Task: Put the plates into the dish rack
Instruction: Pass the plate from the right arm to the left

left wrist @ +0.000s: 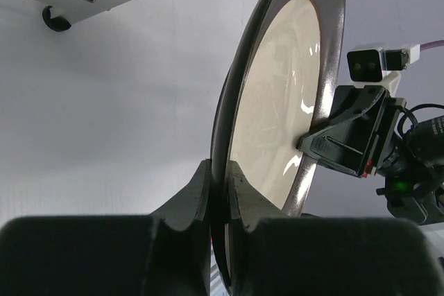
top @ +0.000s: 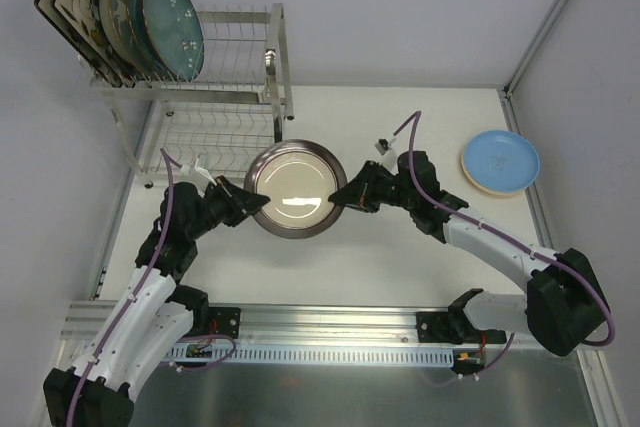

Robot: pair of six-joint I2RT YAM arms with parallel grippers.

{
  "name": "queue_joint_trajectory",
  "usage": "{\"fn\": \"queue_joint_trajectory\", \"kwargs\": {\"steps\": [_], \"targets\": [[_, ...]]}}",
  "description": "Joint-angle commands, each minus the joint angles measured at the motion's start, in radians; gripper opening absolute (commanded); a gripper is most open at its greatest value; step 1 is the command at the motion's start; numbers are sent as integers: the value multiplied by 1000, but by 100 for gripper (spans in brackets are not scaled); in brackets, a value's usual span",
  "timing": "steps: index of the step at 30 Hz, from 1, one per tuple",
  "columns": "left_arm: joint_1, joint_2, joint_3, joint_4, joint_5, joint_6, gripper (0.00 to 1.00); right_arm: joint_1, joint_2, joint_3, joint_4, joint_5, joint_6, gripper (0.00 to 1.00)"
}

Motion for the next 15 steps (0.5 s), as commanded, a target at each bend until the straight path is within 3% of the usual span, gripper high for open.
{"fn": "queue_joint_trajectory", "kwargs": {"steps": [1, 4, 8, 12, 15], "targets": [[-12, -30, 25, 55, 30, 6, 0, 25, -37, 87, 135, -43, -8, 0], [-12, -37, 34, 55, 34, 12, 0, 35, -42, 101, 75, -31, -52, 5], [-12, -53, 48, 78, 39, 41, 0, 45, -63, 95, -3, 5, -103, 24], [-12, -88, 58, 83, 37, 75, 0, 48, -91, 83, -86, 48, -146, 56], [-12, -108, 74, 87, 41, 95, 0, 51, -118, 87, -186, 90, -210, 73]]}}
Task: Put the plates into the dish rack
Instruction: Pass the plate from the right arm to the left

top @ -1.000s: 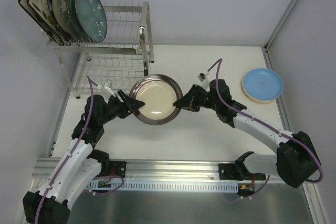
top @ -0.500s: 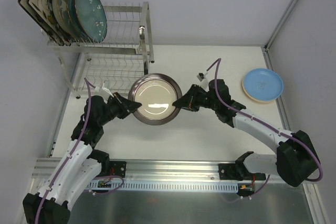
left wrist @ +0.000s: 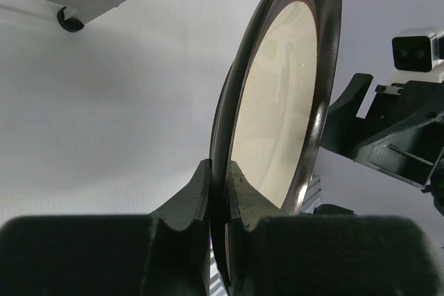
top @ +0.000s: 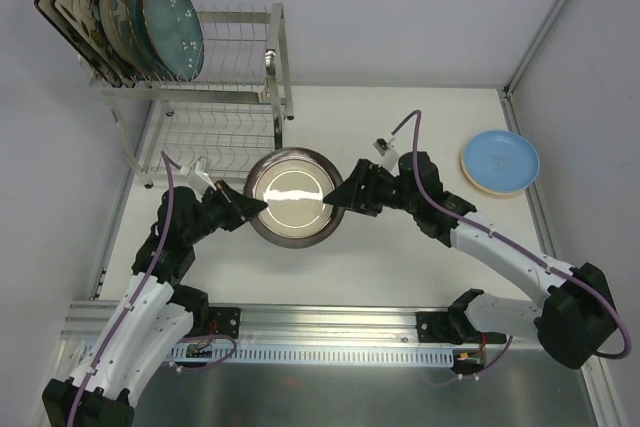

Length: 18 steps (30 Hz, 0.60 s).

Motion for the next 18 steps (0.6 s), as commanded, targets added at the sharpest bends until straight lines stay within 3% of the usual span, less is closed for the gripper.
{"fn": "queue_joint_trajectory", "kwargs": {"steps": [1, 6, 11, 18], "targets": [[-10, -55, 77, 145, 51, 25, 0, 8, -63, 48, -96, 62, -95, 76], [-12, -63, 103, 143, 89, 79, 0, 6, -125, 71, -288, 172, -195, 91], [-12, -58, 140, 143, 118, 148, 0, 6, -243, 96, -449, 345, -284, 98], [-12, -52, 210, 142, 123, 275, 0, 8, -449, 114, -615, 630, -364, 100]]}}
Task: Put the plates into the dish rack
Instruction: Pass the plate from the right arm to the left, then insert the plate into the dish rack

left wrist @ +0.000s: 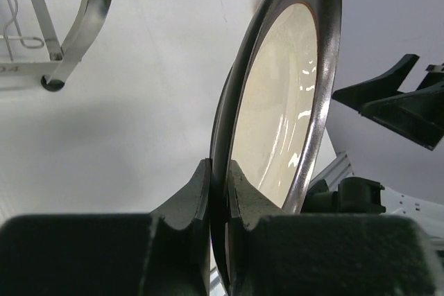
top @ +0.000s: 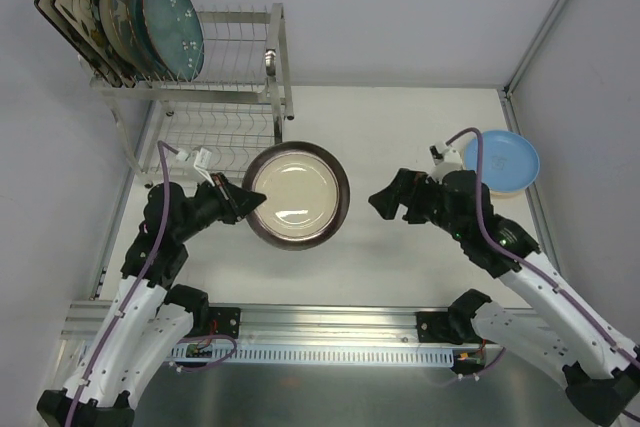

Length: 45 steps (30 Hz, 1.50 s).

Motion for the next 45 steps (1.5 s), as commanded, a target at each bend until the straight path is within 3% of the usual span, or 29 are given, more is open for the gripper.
{"fn": "queue_joint_trajectory", "kwargs": {"steps": [1, 8, 20, 29, 36, 41, 45], "targets": [[-14, -21, 117, 166, 50, 72, 0, 3, -100, 49, -120, 219, -71, 99], [-18, 34, 252, 169, 52, 186, 0, 5, -207, 20, -253, 443, -56, 99], [-32, 344, 702, 192, 50, 298, 0, 3, -195, -41, -301, 473, 13, 100], [-32, 557, 1080, 200, -126, 336, 0, 3, -220, -78, -296, 453, 44, 100], [-23, 714, 1277, 223, -289, 343, 0, 3, -180, -49, -338, 473, 88, 100], [28, 804, 1345, 284, -390, 312, 0, 5, -178, -34, -368, 469, 98, 99], [54, 836, 1385, 312, -476, 368, 0, 3, -196, -35, -393, 482, 125, 100]]}}
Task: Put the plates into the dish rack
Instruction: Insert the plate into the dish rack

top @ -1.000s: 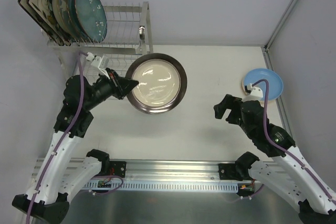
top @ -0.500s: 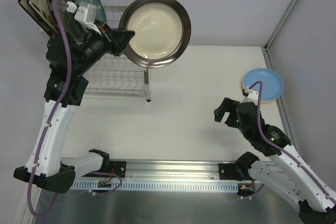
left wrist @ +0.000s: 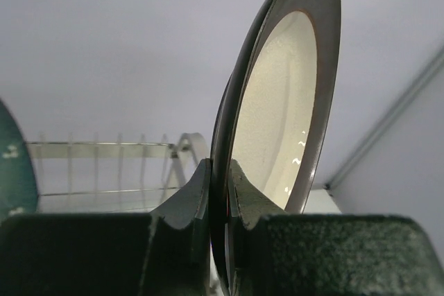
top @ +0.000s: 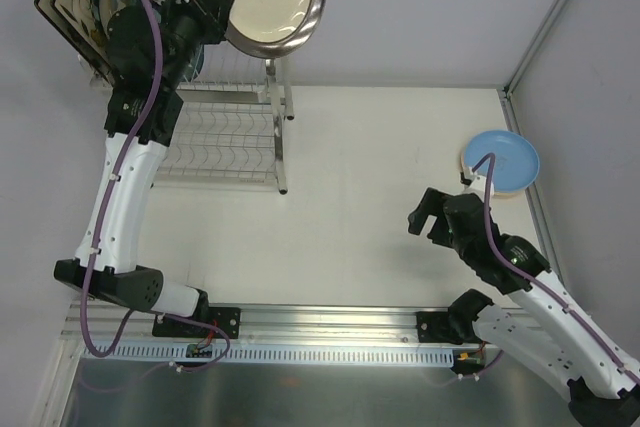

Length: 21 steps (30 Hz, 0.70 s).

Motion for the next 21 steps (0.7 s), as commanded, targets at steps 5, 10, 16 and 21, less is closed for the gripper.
{"fn": "queue_joint_trajectory", "kwargs": {"steps": [5, 10, 16, 21], "targets": [[25, -21, 107, 290, -317, 181, 0, 3, -38, 42, -76, 53, 50, 99], [25, -22, 86, 347, -455, 394, 0, 3, -41, 47, -93, 73, 41, 100], [31, -22, 78, 371, -514, 534, 0, 5, 2, 65, -86, 74, 13, 99], [43, -9, 55, 359, -547, 578, 0, 5, 30, 82, -70, 77, -13, 100]]}}
